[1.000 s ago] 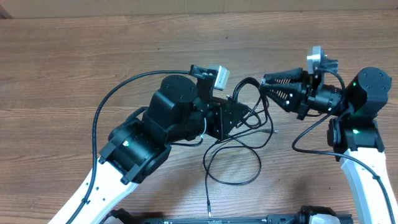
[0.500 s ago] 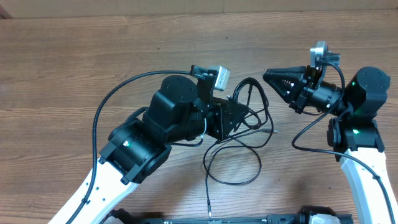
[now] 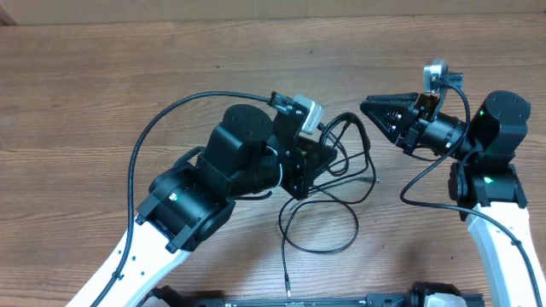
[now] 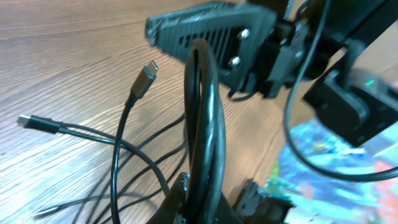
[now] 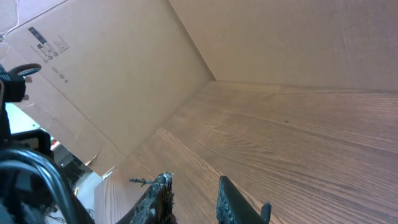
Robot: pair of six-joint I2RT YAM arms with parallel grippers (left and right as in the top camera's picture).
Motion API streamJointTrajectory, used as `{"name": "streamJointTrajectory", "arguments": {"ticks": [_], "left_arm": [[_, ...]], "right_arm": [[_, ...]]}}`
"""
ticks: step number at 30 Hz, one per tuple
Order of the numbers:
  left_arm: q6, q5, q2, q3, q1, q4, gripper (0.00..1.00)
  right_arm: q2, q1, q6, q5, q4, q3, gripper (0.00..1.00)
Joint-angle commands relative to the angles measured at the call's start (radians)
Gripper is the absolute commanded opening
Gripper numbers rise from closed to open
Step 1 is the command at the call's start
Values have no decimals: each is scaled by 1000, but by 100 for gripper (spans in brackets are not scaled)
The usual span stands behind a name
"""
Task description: Untangle cables
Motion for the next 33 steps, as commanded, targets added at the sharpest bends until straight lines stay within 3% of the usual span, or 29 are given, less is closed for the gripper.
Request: {"name": "streamJointTrajectory", "arguments": {"ticks": [1,24,33], "left_arm": [[119,-79,2,11,21,-50,4],[351,-501,3,11,41,-359,4],[356,-698,3,1,41,-462,4]], "right_arm": [[1,3,0,0,2,14,22],[1,3,0,1,-16,14,23],[1,3,0,1,-34,14,23]]}}
